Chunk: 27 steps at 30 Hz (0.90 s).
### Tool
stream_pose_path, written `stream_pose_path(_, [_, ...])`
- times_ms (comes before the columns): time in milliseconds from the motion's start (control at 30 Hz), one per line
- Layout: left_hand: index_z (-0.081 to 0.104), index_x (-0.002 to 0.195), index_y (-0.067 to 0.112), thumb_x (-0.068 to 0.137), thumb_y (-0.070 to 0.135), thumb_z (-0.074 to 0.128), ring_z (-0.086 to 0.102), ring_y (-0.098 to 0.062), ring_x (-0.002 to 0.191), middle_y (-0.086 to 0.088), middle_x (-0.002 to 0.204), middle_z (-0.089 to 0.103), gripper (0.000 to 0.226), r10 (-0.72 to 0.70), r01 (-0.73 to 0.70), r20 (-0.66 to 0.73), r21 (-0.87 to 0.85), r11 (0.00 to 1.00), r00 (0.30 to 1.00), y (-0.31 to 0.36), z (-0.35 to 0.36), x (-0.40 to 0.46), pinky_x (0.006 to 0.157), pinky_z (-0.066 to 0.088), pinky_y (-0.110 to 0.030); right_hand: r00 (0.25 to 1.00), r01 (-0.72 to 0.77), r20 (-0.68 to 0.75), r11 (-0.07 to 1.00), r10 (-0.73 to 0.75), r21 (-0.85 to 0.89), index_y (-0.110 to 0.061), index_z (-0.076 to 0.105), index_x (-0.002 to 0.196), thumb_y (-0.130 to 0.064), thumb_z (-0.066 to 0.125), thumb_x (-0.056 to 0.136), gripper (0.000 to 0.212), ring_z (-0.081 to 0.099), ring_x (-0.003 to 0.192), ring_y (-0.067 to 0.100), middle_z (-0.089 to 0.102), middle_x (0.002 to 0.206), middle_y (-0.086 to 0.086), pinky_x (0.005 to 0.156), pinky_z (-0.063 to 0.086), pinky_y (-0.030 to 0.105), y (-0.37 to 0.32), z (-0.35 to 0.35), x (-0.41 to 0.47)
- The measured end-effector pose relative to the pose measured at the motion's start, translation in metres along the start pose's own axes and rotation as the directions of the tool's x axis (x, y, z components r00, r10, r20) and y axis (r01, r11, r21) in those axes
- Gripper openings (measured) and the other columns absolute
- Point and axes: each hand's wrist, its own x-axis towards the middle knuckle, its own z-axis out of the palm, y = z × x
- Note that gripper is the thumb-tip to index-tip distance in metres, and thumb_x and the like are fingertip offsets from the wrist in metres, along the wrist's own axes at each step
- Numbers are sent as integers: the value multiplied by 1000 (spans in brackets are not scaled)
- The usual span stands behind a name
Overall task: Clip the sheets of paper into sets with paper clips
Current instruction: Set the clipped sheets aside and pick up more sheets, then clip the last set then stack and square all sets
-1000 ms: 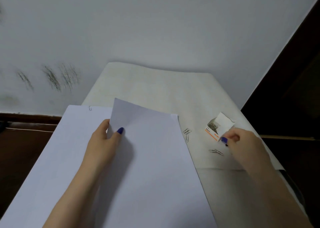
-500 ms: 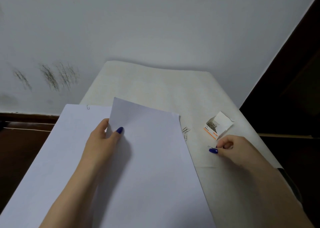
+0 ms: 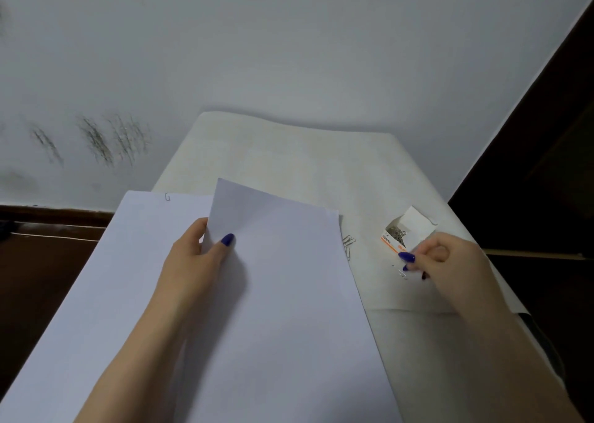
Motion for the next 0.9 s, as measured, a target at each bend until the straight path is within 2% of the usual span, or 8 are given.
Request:
stream_pose_path(100, [64,92,37,91,24,62,73,-13,68,10,82,76,13,13,-14,-23,-34,999,1000,0,-1,1,64,55,-32,997,76,-41,992,-72,99,-21,66,70,-6,62,80,19,61,48,8,71,57,-12,48,43,22,-11,3,-5])
stream_pose_path(200, [65,94,37,91,24,63,73,-9,63,12,77,76,13,18,-20,-28,-70,997,999,1,-2,1,60,53,-30,993,118,-13,973,-118,198,-24,70,77,-5,58,83,23,54,40,6,71,57,-8,38,36,10,-18,13,-10])
stream_pose_path(333, [65,93,38,91,24,63,70,-2,56,16,78,75,14,29,-31,-25,-88,996,999,2,-2,0,55,50,-26,985,144,41,938,-165,315,-24,71,88,-4,57,88,24,53,35,11,67,52,2,38,41,15,-27,24,-16])
stream_pose_path(433, [65,95,37,91,25,62,72,-6,60,18,75,75,13,27,-27,-10,-94,995,1000,2,-2,0,55,50,-27,986,86,81,865,-144,494,-21,70,81,-2,58,88,23,69,50,19,72,59,6,45,51,19,-39,25,-22])
stream_pose_path(533, [65,93,39,91,24,62,71,-5,58,18,76,75,15,28,-27,10,-107,994,1000,3,0,-1,54,50,-26,985,-1,138,790,-106,613,-9,69,84,-7,65,86,4,75,67,19,76,70,6,53,55,18,-50,25,-25])
stream_pose_path(633, [66,96,37,92,23,62,74,-11,64,12,78,77,15,26,-23,24,-105,994,999,3,2,-3,58,52,-29,972,-55,207,743,-114,667,-4,69,88,-7,66,85,5,75,77,17,77,78,7,56,56,18,-58,25,-28])
stream_pose_path(733, [65,100,35,92,23,62,74,-17,70,5,83,77,14,28,-25,33,-97,995,999,4,5,-4,61,54,-31,952,-80,273,740,-142,667,-4,69,90,-12,64,88,10,75,78,19,78,80,8,54,56,20,-66,27,-30])
stream_pose_path(900, [65,101,36,93,24,61,74,-14,69,7,84,77,15,35,-31,58,-68,997,998,5,8,-6,59,53,-29,940,-22,261,726,-220,688,-3,69,87,-13,51,96,22,72,61,21,73,69,9,41,46,20,-82,40,-23])
